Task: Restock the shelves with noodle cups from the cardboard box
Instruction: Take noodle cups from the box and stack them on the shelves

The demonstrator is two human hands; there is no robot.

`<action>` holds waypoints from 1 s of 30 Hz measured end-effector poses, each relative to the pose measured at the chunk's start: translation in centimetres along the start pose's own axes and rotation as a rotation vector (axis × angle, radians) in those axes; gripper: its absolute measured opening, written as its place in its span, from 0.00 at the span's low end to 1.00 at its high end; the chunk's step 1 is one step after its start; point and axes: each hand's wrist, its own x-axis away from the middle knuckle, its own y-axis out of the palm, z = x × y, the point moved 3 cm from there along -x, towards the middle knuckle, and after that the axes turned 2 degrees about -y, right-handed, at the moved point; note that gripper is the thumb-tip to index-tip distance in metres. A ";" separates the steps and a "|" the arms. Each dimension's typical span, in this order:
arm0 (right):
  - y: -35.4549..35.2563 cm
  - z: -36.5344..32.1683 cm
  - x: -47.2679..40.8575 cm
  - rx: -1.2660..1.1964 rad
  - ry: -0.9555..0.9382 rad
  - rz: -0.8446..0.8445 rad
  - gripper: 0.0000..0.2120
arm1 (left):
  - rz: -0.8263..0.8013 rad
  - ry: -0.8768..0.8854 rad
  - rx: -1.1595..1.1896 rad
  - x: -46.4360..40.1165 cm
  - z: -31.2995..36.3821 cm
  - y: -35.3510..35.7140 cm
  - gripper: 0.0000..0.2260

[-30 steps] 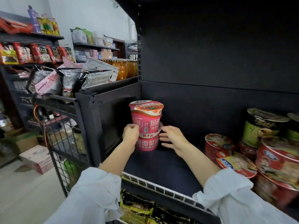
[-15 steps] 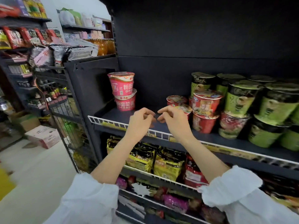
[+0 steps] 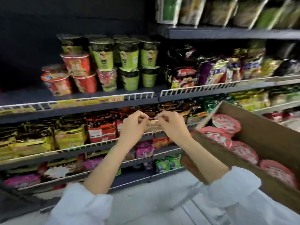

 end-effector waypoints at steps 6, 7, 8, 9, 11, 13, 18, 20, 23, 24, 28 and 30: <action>-10.3 10.2 2.3 0.048 0.142 0.093 0.10 | -0.253 0.074 -0.029 -1.9 8.9 13.2 0.06; -11.7 12.0 2.3 0.040 0.165 0.109 0.10 | -0.281 0.087 -0.048 -2.3 10.0 15.4 0.06; -12.8 13.9 2.2 0.033 0.194 0.121 0.10 | -0.307 0.095 -0.065 -2.8 10.9 17.5 0.06; -13.9 16.0 2.0 0.024 0.232 0.120 0.10 | -0.330 0.097 -0.087 -3.3 11.7 19.5 0.06; -15.6 20.1 1.3 0.002 0.338 0.073 0.12 | -0.374 0.084 -0.149 -4.5 12.9 23.5 0.08; -16.2 24.3 0.4 -0.004 0.453 -0.033 0.17 | -0.431 0.052 -0.217 -5.8 13.2 27.5 0.09; -14.9 33.2 -1.8 0.009 0.583 -0.265 0.25 | -0.564 -0.110 -0.448 -8.1 10.5 34.7 0.05; -14.2 35.4 -2.5 -0.082 0.655 -0.297 0.23 | -0.588 -0.181 -0.507 -8.8 9.1 35.9 0.14; -12.9 38.0 -2.9 -0.273 0.753 -0.321 0.24 | -0.597 -0.283 -0.553 -9.5 6.7 37.3 0.20; -12.4 38.7 -3.0 -0.317 0.735 -0.336 0.24 | -0.584 -0.334 -0.583 -9.5 6.3 37.6 0.23; -12.8 39.0 -2.8 -0.499 0.721 -0.337 0.16 | -0.533 -0.444 -0.697 -9.6 5.7 38.2 0.34; -13.7 39.3 -2.9 -0.579 0.732 -0.365 0.10 | -0.497 -0.457 -0.757 -9.8 6.3 37.8 0.36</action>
